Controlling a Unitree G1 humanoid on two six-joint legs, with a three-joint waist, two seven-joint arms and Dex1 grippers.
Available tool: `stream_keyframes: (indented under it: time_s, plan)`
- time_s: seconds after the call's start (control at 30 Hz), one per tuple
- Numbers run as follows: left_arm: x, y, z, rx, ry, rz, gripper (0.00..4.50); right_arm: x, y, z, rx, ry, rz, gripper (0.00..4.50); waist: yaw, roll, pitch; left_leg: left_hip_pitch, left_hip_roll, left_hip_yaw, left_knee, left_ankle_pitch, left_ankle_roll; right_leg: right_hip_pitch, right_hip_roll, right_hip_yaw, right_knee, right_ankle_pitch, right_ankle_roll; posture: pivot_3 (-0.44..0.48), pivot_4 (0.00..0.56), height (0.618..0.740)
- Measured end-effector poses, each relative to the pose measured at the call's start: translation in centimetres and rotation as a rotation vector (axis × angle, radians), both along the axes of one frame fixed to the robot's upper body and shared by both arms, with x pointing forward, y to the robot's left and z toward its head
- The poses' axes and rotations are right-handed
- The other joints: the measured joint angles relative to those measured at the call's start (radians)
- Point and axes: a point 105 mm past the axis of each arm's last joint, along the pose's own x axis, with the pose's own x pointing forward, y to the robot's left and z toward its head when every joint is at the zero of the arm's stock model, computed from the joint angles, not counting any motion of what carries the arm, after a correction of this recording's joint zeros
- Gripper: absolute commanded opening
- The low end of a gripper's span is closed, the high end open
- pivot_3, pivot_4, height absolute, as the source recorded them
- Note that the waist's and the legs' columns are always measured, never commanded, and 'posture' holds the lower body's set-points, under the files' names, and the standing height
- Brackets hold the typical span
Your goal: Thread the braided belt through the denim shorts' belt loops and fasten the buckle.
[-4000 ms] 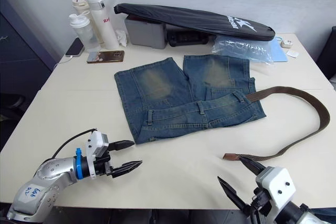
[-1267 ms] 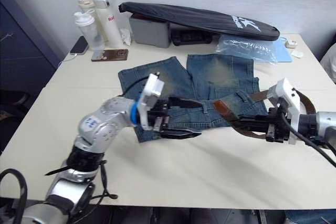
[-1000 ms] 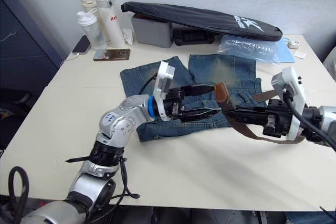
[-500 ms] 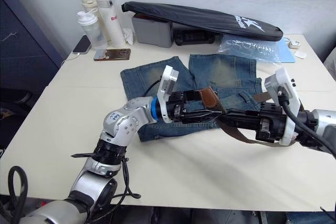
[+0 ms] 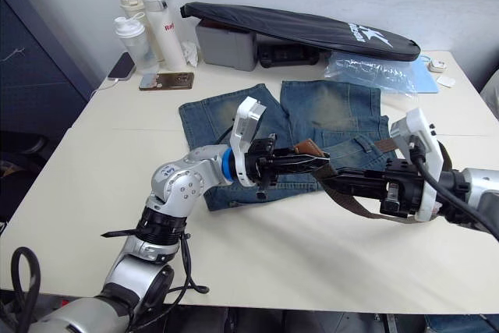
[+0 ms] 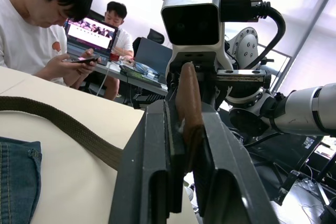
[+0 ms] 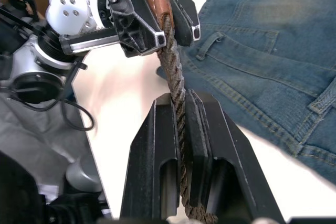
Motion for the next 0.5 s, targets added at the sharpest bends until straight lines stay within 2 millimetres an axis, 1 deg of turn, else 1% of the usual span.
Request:
stream_keyframes:
  time_s: [0.07, 0.1, 0.2, 0.23, 0.33, 0.37, 0.43, 0.5]
  plan:
    - [0.1, -0.3, -0.1, -0.001, 0.013, -0.003, 0.00, -0.1, -0.4, 0.0, 0.003, -0.001, -0.021, 0.87, 0.003, 0.000, 0.000, -0.001, -0.001, 0.000, 0.000, 0.000, 0.000, 0.000, 0.000, 0.000, 0.000, 0.000, 0.000, 0.000, 0.150, 0.740]
    - [0.3, -0.4, -0.1, -0.003, 0.016, -0.003, 0.00, 0.0, -0.7, 0.0, 0.001, -0.005, -0.043, 1.13, 0.002, 0.000, 0.000, -0.001, -0.001, 0.000, 0.000, 0.000, 0.000, 0.000, 0.000, 0.000, -0.001, 0.000, 0.000, 0.000, 0.150, 0.740]
    - [0.9, -0.6, 0.4, -0.007, 0.011, 0.017, 0.00, 0.3, -2.4, 0.4, -0.001, -0.032, -0.154, 2.45, 0.000, 0.000, 0.000, -0.001, 0.000, 0.000, 0.000, 0.000, 0.000, 0.000, 0.000, 0.000, -0.001, 0.000, 0.001, 0.000, 0.150, 0.740]
    - [1.0, -1.0, 0.5, -0.009, 0.018, 0.019, 0.00, 0.2, -3.0, 0.6, 0.000, -0.044, -0.188, 2.83, 0.001, 0.000, 0.000, -0.001, -0.001, 0.000, 0.000, 0.000, 0.000, 0.000, 0.001, 0.000, -0.001, 0.000, 0.001, 0.000, 0.150, 0.740]
    - [1.3, -2.4, 0.5, 0.003, 0.063, 0.038, 0.00, -0.2, -4.2, 0.9, 0.018, -0.070, -0.264, 4.27, 0.003, 0.000, 0.000, -0.002, -0.001, 0.000, 0.000, 0.000, 0.000, 0.000, 0.002, 0.000, -0.002, 0.000, 0.001, 0.000, 0.150, 0.740]
    - [1.6, -3.0, 0.5, 0.014, 0.115, 0.051, 0.00, -0.7, -4.7, 1.1, 0.046, -0.085, -0.295, 4.32, 0.011, 0.000, 0.000, -0.002, -0.002, -0.001, 0.000, 0.000, 0.000, 0.000, 0.003, 0.000, -0.002, 0.000, 0.002, 0.000, 0.150, 0.740]
    - [2.3, -4.2, 0.3, 0.029, 0.268, 0.073, 0.00, -2.0, -5.7, 2.3, 0.105, -0.151, -0.357, 4.32, 0.017, 0.000, 0.000, -0.003, -0.002, -0.001, 0.000, 0.000, 0.001, -0.001, 0.003, 0.000, -0.002, 0.000, 0.004, 0.000, 0.150, 0.740]
    - [2.9, -4.5, 0.2, 0.047, 0.366, 0.094, 0.00, -3.1, -6.1, 3.2, 0.141, -0.210, -0.402, 4.32, 0.017, 0.000, 0.000, -0.003, -0.002, -0.001, 0.000, 0.000, 0.001, 0.000, 0.004, 0.000, -0.003, 0.000, 0.004, 0.000, 0.150, 0.740]
